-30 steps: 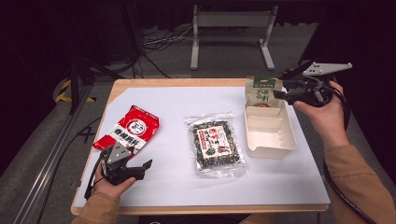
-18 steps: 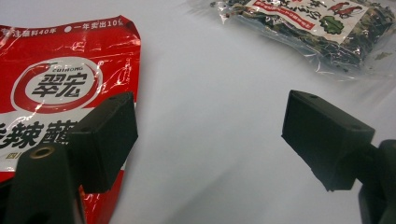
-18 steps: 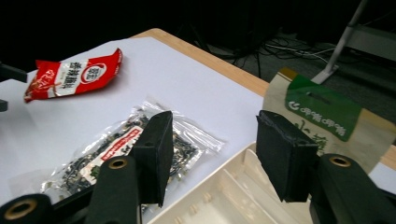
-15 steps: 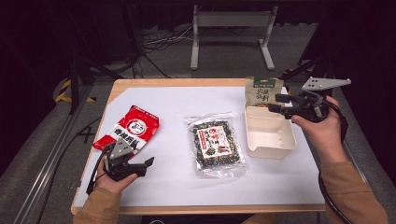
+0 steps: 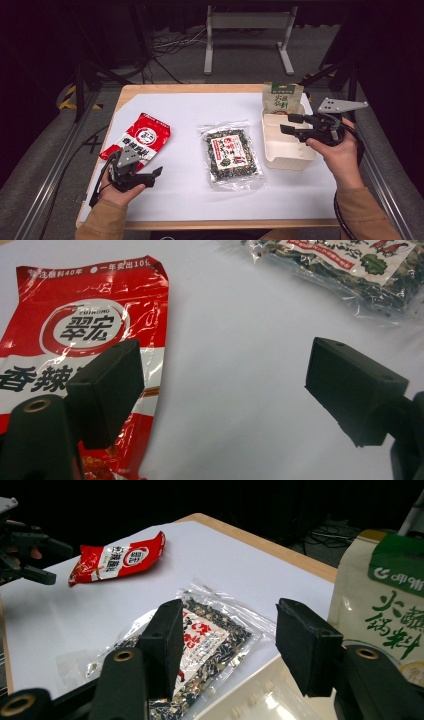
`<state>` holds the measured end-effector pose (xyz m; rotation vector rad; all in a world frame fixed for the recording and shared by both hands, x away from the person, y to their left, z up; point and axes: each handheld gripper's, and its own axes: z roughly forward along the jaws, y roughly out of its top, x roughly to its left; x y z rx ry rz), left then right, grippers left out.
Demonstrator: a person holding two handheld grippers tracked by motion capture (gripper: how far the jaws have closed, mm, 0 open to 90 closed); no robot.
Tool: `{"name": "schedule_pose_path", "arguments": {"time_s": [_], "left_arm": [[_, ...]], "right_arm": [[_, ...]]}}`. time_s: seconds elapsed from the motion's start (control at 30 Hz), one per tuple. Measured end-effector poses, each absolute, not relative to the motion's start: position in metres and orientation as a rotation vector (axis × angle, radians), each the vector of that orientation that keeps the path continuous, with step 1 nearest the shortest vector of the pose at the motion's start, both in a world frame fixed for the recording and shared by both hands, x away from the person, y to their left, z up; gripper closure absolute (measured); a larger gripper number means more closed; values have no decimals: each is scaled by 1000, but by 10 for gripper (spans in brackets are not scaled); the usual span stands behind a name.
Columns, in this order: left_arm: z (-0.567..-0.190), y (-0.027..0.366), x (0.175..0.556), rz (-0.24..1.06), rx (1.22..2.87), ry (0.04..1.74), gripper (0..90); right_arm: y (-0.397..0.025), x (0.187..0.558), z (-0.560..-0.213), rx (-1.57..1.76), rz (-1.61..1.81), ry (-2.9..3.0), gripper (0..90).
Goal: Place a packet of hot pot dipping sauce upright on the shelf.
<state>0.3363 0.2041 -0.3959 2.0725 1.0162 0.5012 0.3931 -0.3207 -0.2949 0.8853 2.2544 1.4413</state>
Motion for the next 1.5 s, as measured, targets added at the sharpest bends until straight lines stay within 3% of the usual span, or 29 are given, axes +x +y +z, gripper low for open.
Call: {"name": "schedule_pose_path", "arguments": {"time_s": [0.6, 0.7, 1.07, 1.5], "left_arm": [[-368, 240, 377, 458, 2146, 1115, 167], [-367, 249, 387, 470, 2171, 1105, 225], [-370, 283, 418, 426, 2055, 1203, 291], [-384, 298, 448, 404, 1981, 1271, 273]], "right_arm": [[-306, 391, -324, 865, 1488, 2307, 433], [-305, 391, -327, 869, 1481, 2315, 426], [-303, 392, -334, 881, 1468, 2337, 416], [-301, 391, -341, 890, 1465, 2361, 406]]}}
